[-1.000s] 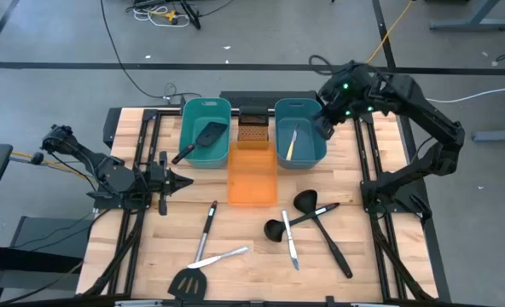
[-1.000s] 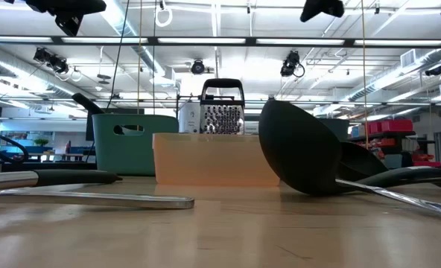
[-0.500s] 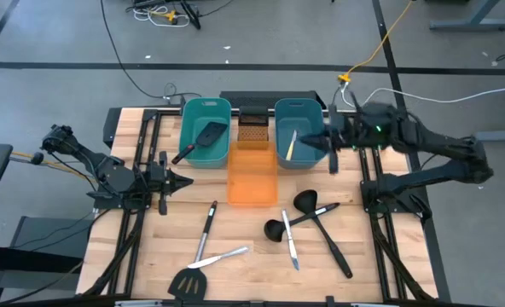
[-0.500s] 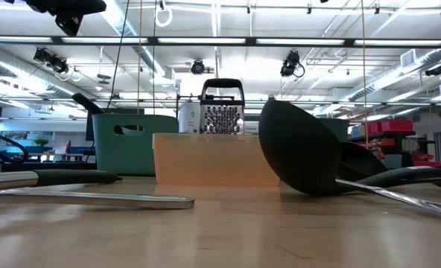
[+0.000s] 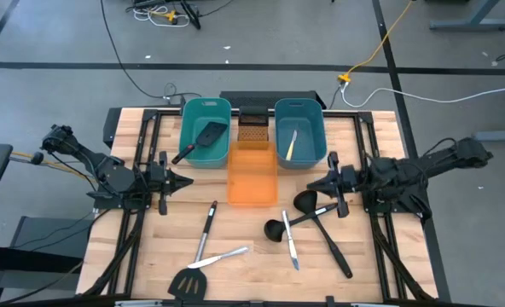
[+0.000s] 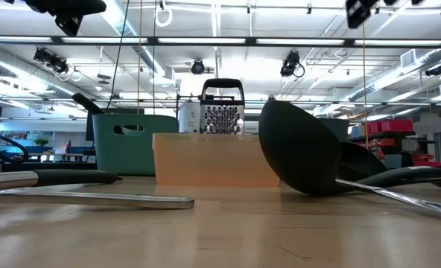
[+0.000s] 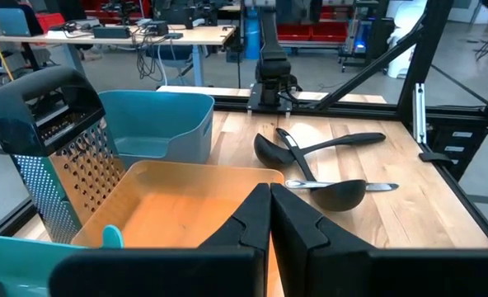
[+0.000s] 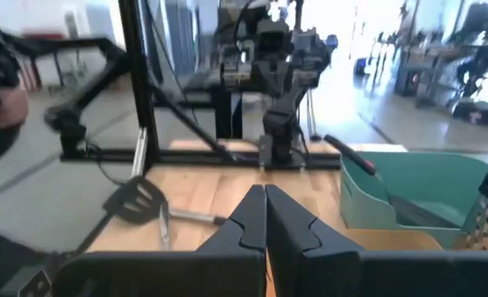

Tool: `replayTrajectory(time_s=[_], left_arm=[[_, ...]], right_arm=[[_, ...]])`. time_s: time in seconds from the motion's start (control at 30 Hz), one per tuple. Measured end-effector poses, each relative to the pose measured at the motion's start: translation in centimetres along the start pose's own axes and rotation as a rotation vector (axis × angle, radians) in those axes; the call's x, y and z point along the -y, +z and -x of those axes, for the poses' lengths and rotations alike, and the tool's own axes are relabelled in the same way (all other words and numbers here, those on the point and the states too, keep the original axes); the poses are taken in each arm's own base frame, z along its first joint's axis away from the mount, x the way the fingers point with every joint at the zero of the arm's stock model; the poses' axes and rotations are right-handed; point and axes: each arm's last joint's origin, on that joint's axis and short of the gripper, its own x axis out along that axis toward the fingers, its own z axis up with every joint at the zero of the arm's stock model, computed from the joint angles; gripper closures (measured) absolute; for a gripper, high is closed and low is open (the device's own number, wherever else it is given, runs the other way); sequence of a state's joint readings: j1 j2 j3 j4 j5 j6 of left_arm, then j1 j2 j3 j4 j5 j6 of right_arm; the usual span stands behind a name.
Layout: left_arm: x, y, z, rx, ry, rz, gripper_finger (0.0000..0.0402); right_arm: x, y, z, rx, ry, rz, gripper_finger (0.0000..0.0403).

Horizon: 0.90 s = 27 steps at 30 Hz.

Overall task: Pick & Place Kitchen Items
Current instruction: Put the left black ladle into the orange bin

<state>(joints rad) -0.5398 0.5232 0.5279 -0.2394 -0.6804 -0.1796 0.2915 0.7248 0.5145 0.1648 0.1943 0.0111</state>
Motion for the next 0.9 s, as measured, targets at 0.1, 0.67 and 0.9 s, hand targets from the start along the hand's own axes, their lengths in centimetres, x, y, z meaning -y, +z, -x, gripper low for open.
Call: replayTrajectory(time_s=[0.1,0.67,0.9], left_arm=[[0.0,0.0,0.0,0.000,0.000,-0.003,0.0386],[0.2,-0.9,-0.4,-0.085,0.003,0.040,0.0386],[2.7,-1.5,-4.4,-0.237,-0.141,0.027,0.0386]], right_arm=[[-0.2,-2.2,1.0,0.056,0.001,-0.010,0.0400],[-2.1,-7.5,2.4,0.096,0.044,-0.016,0.0397],[-3.0,-7.8,2.6,0.074,0.024,0.015,0.0396]])
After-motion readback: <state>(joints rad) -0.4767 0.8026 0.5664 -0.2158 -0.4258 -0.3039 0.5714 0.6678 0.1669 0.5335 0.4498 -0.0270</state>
